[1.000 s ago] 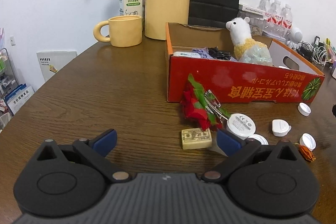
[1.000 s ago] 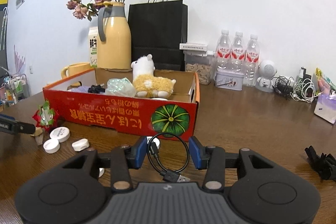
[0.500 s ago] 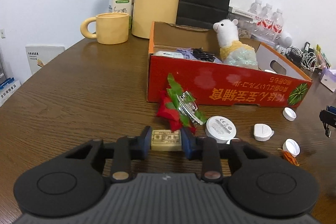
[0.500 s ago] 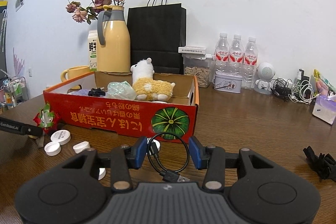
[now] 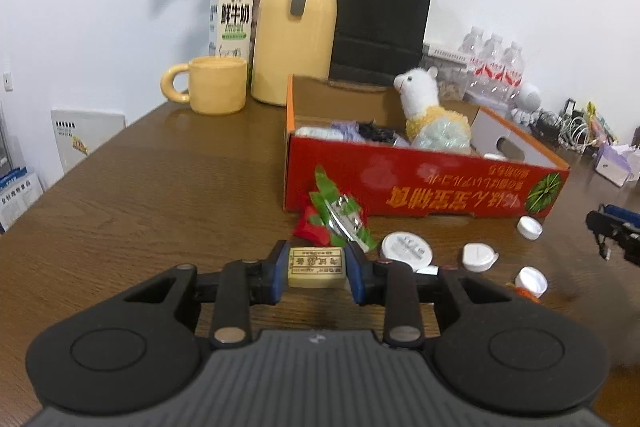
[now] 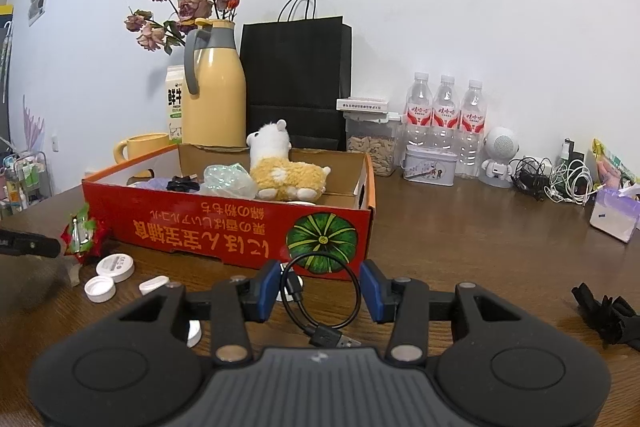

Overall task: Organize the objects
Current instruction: 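Carry the gold block into the box with the left gripper while the right gripper carries the cable, then release the gold block into the box with the left gripper while the right gripper releases the cable inside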

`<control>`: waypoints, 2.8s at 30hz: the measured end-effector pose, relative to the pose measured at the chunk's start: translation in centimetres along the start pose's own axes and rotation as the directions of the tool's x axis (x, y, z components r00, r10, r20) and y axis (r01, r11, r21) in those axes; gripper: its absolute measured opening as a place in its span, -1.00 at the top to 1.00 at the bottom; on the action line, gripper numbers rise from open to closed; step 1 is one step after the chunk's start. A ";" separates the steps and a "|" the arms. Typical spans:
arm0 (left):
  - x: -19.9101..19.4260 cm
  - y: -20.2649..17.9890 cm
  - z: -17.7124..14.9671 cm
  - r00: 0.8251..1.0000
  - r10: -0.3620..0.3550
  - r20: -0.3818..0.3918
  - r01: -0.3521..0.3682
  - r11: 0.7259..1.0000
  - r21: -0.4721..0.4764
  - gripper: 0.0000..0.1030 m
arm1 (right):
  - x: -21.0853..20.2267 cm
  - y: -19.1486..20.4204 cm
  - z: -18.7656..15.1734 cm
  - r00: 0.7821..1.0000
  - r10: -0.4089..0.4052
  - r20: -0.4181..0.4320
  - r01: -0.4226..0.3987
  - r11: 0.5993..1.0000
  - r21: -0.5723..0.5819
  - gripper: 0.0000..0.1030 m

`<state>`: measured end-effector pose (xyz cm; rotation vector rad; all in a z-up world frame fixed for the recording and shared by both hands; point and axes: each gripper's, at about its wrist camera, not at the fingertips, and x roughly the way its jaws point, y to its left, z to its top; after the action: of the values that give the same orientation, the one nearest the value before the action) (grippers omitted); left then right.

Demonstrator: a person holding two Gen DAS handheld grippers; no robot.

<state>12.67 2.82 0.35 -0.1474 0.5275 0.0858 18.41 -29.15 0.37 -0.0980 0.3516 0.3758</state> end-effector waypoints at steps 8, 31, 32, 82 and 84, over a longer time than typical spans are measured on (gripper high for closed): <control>-1.0 -1.3 2.5 0.995 -0.036 0.090 0.034 0.999 0.032 0.40 | 0.1 1.0 1.1 0.999 0.010 0.044 -0.008 0.999 -0.031 0.18; 9.3 -5.5 11.6 0.985 -0.042 0.166 0.034 0.998 0.051 0.40 | 10.4 5.2 10.3 0.989 0.073 0.126 -0.069 0.997 -0.035 0.19; 10.0 -5.5 11.7 0.987 -0.038 0.159 0.031 0.998 0.048 0.40 | 11.1 5.2 10.4 0.990 0.073 0.119 -0.069 0.997 -0.034 0.19; 6.8 -4.9 8.4 0.956 -0.062 0.287 0.036 0.995 0.095 -1.00 | 8.9 3.3 7.5 0.993 -0.011 0.114 0.009 1.000 0.020 -1.00; 6.3 -4.8 7.8 0.956 -0.063 0.286 0.035 0.994 0.103 -1.00 | 8.6 3.4 7.2 0.994 -0.015 0.109 0.014 1.000 0.017 -1.00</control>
<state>22.56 -0.40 4.36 -0.0509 0.2350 0.0316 26.88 -21.95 3.93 -0.0640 0.2460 0.3622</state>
